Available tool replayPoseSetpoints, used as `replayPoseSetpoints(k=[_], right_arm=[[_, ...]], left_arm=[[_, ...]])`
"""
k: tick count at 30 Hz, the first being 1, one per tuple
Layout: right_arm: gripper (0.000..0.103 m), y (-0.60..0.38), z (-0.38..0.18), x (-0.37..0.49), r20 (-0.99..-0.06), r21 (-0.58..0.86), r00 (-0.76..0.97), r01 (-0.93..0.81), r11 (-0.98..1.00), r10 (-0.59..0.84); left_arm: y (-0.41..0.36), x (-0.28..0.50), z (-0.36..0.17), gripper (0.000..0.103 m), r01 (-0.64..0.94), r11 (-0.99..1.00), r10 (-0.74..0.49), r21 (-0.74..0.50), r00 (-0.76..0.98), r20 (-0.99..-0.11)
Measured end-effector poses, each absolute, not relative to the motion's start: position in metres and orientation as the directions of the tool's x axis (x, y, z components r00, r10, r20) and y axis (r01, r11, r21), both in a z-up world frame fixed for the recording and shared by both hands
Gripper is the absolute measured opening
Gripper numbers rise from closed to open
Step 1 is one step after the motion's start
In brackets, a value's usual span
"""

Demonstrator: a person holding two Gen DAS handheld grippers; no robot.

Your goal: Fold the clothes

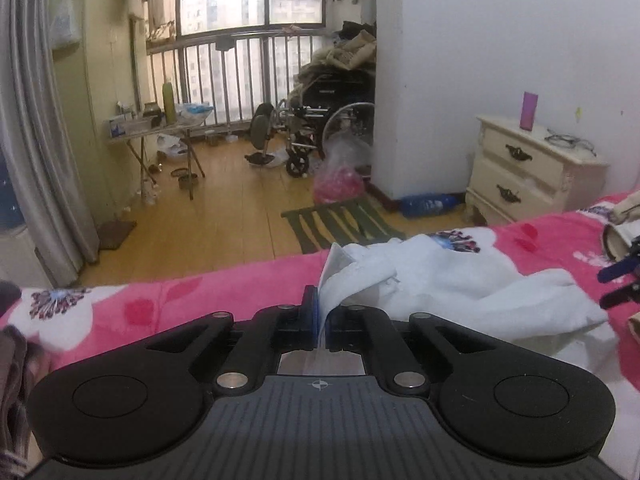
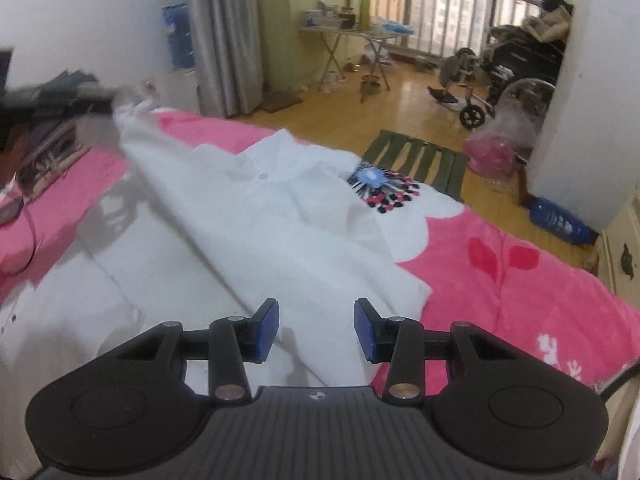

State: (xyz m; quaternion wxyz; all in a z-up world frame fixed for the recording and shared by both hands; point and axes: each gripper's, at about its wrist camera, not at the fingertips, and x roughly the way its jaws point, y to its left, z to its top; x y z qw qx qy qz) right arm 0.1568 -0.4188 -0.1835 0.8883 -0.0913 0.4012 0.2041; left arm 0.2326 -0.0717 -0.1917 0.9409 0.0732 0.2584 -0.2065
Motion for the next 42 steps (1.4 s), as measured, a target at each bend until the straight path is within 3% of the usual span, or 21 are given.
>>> replayPoseSetpoints(k=[3,6,12,14,16,17,23,26,30,33,36,40,42], right_arm=[[0.045,-0.397,-0.191,0.154,-0.742,-0.087,0.608,-0.506,0.858,0.283],[0.054,-0.370,-0.196,0.147,-0.718,-0.201,0.629,-0.596,0.777,0.297],[0.053,-0.322,-0.217,0.151,-0.686,-0.386,0.670,-0.667,0.637,0.285],[0.039,-0.313,-0.224,0.158,-0.695,-0.406,0.669,-0.668,0.623,0.264],[0.009,-0.312,-0.230,0.168,-0.714,-0.404,0.660,-0.660,0.633,0.233],[0.003,-0.316,-0.227,0.172,-0.712,-0.384,0.664,-0.639,0.666,0.227],[0.002,-0.354,-0.209,0.194,-0.709,-0.149,0.661,-0.482,0.864,0.246],[0.002,-0.370,-0.203,0.202,-0.693,-0.051,0.677,-0.387,0.921,0.246],[0.002,-0.381,-0.197,0.194,-0.624,-0.045,0.745,-0.335,0.941,0.235],[0.002,-0.377,-0.201,0.177,-0.594,-0.114,0.759,-0.409,0.905,0.268],[0.002,-0.359,-0.222,0.157,-0.633,-0.230,0.714,-0.543,0.807,0.300],[0.002,-0.327,-0.266,0.133,-0.713,-0.396,0.647,-0.691,0.604,0.272],[0.002,-0.320,-0.277,0.127,-0.734,-0.412,0.628,-0.716,0.564,0.261]], left_arm=[[-0.079,0.230,-0.188,0.001,0.443,0.894,-0.353,0.072,0.794,-0.494],[-0.085,0.228,-0.185,0.001,0.457,0.882,-0.357,0.114,0.807,-0.471],[-0.094,0.219,-0.178,0.001,0.485,0.855,-0.374,0.185,0.823,-0.427],[-0.092,0.216,-0.178,0.001,0.496,0.847,-0.385,0.193,0.821,-0.421],[-0.090,0.213,-0.178,0.002,0.507,0.838,-0.396,0.200,0.819,-0.416],[-0.091,0.214,-0.182,0.002,0.510,0.833,-0.390,0.216,0.817,-0.424],[-0.101,0.227,-0.207,0.002,0.519,0.809,-0.356,0.276,0.807,-0.472],[-0.115,0.233,-0.214,0.002,0.506,0.787,-0.332,0.355,0.830,-0.447],[-0.138,0.223,-0.191,0.002,0.427,0.729,-0.349,0.535,0.904,-0.246],[-0.136,0.186,-0.191,0.002,0.365,0.613,-0.415,0.701,0.903,-0.107],[-0.117,0.145,-0.238,0.003,0.380,0.427,-0.437,0.821,0.881,-0.181],[-0.091,0.112,-0.312,0.003,0.495,0.254,-0.365,0.831,0.845,-0.391],[-0.084,0.099,-0.330,0.003,0.537,0.244,-0.337,0.807,0.828,-0.449]])
